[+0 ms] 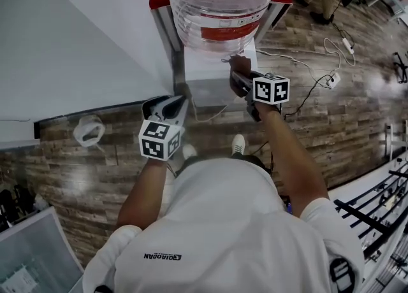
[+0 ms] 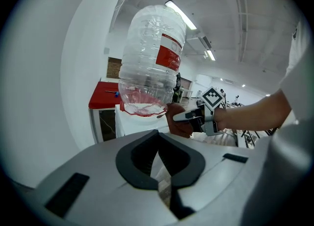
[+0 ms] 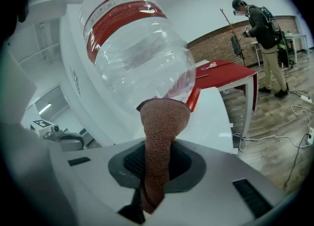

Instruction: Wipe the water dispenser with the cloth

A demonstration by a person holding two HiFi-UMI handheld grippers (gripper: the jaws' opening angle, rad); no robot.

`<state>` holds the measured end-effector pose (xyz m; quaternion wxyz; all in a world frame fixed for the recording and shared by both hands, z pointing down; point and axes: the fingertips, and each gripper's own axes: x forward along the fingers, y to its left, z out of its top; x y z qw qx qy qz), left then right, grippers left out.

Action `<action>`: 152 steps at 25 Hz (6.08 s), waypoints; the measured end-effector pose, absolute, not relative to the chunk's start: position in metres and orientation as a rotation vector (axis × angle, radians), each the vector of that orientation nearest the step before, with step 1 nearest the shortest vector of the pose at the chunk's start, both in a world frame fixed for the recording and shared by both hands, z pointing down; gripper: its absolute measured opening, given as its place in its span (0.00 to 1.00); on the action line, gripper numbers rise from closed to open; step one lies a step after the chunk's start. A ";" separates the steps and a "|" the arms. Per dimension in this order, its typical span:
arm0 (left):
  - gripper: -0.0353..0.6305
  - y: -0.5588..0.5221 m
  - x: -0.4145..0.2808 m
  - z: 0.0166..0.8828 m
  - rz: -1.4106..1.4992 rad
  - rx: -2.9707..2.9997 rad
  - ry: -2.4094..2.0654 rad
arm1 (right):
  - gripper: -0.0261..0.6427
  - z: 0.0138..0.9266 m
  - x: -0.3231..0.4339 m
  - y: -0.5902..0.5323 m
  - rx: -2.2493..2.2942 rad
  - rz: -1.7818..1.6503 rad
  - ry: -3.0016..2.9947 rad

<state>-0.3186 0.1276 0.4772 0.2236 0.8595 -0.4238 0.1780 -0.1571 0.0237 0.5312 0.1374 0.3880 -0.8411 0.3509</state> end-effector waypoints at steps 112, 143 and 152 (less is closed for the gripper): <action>0.04 0.227 -0.253 0.710 0.938 2.115 -0.760 | 0.12 0.924 -0.100 0.125 2.101 2.517 -1.878; 0.04 0.177 -0.368 0.578 0.812 2.294 -0.914 | 0.12 0.585 -0.248 0.108 1.865 2.722 -2.572; 0.04 0.179 -0.358 0.595 0.851 2.272 -0.918 | 0.12 0.649 -0.240 0.111 1.949 2.764 -2.372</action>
